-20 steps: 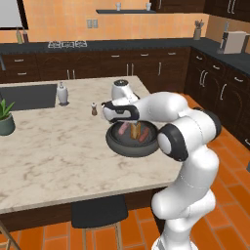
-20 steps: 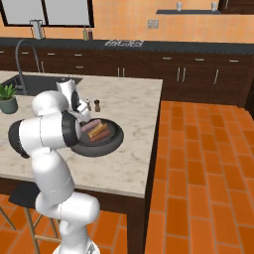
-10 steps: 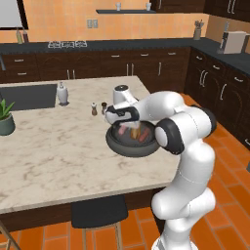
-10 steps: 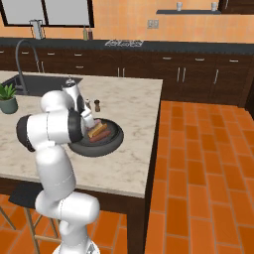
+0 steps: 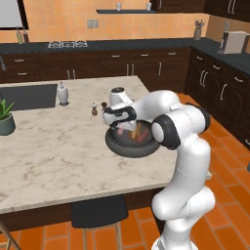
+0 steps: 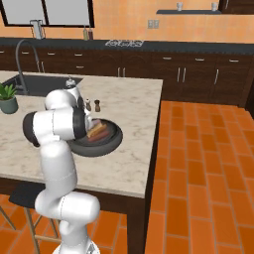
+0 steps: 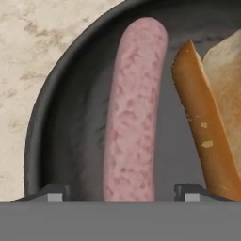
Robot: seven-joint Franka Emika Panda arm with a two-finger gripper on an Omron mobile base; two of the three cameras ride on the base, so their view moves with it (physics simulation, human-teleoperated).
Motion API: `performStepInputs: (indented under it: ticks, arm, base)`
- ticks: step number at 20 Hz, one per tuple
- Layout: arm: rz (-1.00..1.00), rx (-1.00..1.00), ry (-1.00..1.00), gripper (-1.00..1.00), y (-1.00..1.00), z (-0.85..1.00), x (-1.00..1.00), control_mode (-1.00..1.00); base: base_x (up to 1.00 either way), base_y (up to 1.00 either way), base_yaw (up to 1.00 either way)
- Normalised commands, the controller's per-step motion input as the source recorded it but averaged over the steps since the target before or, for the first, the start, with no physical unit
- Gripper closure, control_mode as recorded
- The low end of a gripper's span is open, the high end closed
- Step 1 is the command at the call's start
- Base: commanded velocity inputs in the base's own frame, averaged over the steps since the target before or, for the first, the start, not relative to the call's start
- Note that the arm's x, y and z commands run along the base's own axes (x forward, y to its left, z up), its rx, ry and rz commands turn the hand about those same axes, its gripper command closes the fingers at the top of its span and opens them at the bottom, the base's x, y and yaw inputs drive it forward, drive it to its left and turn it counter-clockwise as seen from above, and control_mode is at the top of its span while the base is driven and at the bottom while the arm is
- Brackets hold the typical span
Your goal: Place one bun and one sausage from the bowl on each plate.
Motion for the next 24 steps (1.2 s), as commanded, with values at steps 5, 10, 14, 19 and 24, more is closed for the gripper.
performStepInputs:
  ticks: [5,10,14,19,24]
  arm:
    - [-0.19,0.06,0.03,1.0,-0.11,-0.5,-0.4,-1.0]
    - [-0.19,0.08,-0.02,1.0,-0.19,-0.47,-0.73,-1.0]
    - [-0.04,0.0,-0.03,1.0,0.02,0.38,-0.21,-1.0]
    - [0.0,0.0,0.0,1.0,0.17,1.0,-0.34,-1.0]
    - [0.04,0.03,0.06,1.0,0.0,0.8,-0.93,-1.0]
  base:
    - [0.0,0.0,0.0]
    - [0.0,0.0,0.0]
    - [0.0,0.0,0.0]
    - [0.0,0.0,0.0]
    - [0.0,0.0,0.0]
